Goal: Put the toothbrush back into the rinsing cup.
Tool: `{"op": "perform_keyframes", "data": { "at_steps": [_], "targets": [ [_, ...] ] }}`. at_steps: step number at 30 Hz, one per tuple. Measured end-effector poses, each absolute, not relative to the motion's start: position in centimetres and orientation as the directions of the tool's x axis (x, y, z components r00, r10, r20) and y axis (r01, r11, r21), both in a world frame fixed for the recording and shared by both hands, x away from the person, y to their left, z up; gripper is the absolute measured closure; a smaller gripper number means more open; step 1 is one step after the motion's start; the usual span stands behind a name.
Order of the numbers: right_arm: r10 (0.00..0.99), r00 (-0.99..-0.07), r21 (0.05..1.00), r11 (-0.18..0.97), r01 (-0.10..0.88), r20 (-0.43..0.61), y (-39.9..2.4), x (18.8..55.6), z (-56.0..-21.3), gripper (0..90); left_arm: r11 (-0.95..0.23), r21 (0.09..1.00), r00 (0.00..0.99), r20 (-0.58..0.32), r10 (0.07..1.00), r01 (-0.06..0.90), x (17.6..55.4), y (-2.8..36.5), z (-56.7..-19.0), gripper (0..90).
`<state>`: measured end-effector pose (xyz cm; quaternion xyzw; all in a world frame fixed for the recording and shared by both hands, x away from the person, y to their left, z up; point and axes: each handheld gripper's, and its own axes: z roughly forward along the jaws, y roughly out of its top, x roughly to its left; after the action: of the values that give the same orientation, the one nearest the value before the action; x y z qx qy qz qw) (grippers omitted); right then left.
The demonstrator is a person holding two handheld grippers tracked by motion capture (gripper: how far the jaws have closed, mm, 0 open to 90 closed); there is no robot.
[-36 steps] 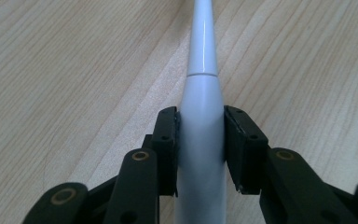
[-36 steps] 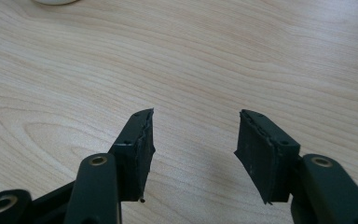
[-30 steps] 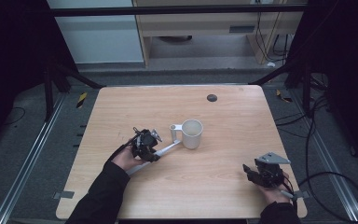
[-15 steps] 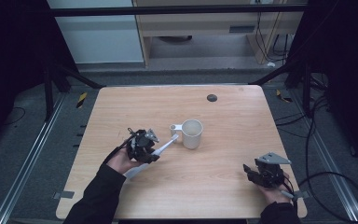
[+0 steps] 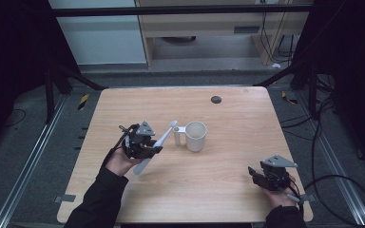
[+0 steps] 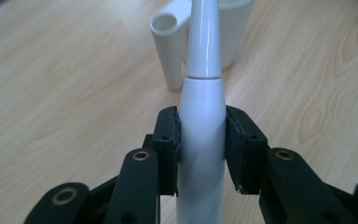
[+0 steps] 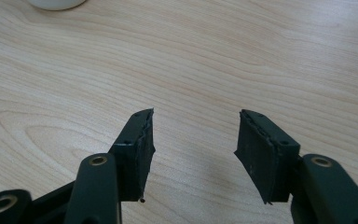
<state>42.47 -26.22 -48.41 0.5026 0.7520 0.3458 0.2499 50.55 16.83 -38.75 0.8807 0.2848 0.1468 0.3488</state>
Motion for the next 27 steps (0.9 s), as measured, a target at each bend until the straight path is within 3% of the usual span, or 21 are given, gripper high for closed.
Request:
{"op": "perform_keyframes", "data": {
  "at_steps": [13,27],
  "targets": [
    [0.929,-0.369,0.772,0.259,0.58,-0.035,-26.2,42.5,-48.5,45.9,-0.437,0.838,0.729,0.07,0.68,0.327,50.6,15.8,-36.5,66.3],
    [0.927,-0.374,0.774,0.259,0.577,-0.031,-26.1,42.6,-48.5,46.0,-0.307,0.918,0.7,0.047,0.713,0.252,51.4,13.8,-35.6,66.3]
  ]
}}
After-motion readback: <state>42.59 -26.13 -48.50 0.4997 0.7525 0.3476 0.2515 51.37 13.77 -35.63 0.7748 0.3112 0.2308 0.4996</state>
